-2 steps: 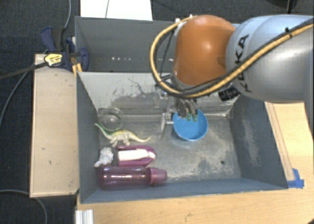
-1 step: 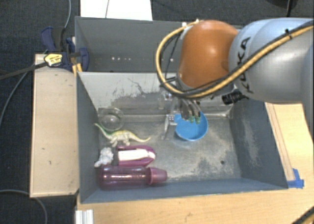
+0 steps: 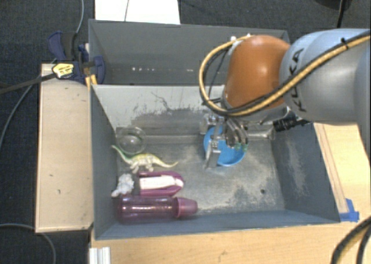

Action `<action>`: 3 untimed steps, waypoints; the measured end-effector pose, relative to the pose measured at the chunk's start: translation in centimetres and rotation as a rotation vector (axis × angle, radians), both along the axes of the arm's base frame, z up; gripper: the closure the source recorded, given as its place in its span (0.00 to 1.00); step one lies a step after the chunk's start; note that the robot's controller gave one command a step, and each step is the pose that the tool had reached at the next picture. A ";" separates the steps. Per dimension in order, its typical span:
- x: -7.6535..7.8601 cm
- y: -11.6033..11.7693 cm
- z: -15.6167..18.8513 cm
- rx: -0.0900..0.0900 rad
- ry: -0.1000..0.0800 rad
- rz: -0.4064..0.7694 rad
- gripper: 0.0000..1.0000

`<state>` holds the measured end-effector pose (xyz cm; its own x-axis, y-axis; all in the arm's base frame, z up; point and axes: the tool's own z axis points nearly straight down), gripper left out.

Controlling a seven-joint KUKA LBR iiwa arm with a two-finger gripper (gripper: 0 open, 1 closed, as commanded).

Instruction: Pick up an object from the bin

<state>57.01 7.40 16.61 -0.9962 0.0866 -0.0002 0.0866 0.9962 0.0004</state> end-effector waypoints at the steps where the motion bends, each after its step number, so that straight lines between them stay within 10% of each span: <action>1: 0.4 -1.5 -1.1 0.000 -0.004 0.283 0.00; 2: 1.0 -3.0 -2.2 0.001 -0.002 0.251 0.00; 3: 1.4 -4.3 -3.2 0.001 -0.001 -0.019 0.00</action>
Offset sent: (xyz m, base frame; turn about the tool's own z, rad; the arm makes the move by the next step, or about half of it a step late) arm 0.0185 -0.0515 -0.0386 0.0516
